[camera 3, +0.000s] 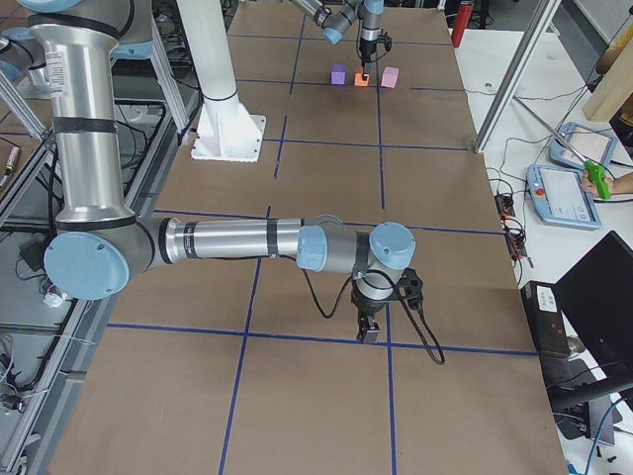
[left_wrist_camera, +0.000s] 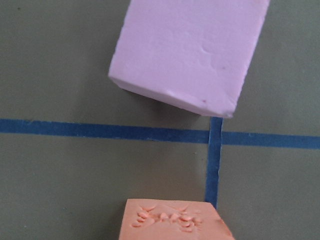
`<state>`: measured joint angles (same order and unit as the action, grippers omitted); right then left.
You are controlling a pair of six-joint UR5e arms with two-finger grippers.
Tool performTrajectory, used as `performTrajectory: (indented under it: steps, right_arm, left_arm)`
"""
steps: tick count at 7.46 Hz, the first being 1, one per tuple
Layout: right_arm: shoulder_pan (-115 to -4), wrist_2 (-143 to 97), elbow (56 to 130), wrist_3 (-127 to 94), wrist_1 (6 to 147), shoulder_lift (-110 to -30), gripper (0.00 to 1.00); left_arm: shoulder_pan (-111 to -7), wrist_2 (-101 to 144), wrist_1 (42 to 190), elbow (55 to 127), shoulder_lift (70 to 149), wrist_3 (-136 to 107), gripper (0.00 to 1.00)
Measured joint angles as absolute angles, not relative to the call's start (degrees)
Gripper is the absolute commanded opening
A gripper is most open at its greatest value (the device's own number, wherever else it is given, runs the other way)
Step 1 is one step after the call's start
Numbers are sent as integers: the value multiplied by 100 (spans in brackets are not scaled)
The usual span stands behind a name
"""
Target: Arrange blocks in a line
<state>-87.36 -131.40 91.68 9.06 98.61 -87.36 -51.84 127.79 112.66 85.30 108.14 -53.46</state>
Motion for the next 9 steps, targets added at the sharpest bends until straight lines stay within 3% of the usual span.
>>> performTrajectory:
  steps: [3,6,9]
  right_arm:
    - [-8736,-13140,9167,911,9861,-8736,100]
    - [-8736,-13140,9167,914,9861,-8737,100]
    - [-8738,-13140,9168,907,9861,-8737,100]
  left_arm:
    - [-5705,12815,11075,9287,10639,-5288,100]
    - [-6656,12840,9626,10548,10334,-4117,100]
    - [-7973,12856,8405,10755,9740,-1342,100]
